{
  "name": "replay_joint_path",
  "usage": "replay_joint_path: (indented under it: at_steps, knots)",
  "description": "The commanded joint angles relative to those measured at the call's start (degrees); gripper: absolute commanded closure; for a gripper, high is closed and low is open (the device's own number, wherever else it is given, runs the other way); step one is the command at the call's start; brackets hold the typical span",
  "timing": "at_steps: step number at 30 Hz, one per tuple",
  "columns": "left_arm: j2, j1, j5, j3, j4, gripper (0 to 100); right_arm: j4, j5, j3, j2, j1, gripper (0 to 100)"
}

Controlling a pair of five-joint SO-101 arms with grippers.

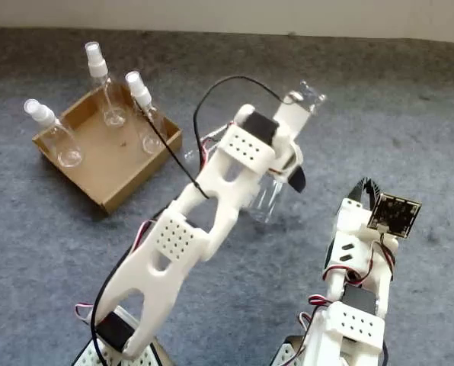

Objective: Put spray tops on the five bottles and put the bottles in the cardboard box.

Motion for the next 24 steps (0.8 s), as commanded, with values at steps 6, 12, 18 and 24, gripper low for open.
replay_joint_path:
  at_steps: [6, 12, 18, 24]
  knots:
    - [11.56, 0.48, -0.44, -11.3, -2.37, 67, 0.22, 0.44, 7.34, -0.22, 0.75, 97.2]
    - [13.23, 0.57, -0.44, -16.4, -2.37, 78, 0.22, 0.44, 7.34, -0.22, 0.75, 97.2]
    - [12.97, 0.57, -0.53, -16.4, -2.29, 87, 0.22, 0.44, 7.34, -0.22, 0.75, 97.2]
    - [8.31, 0.92, -0.53, -16.48, 3.43, 84, 0.22, 0.44, 7.34, -0.13, 0.66, 97.2]
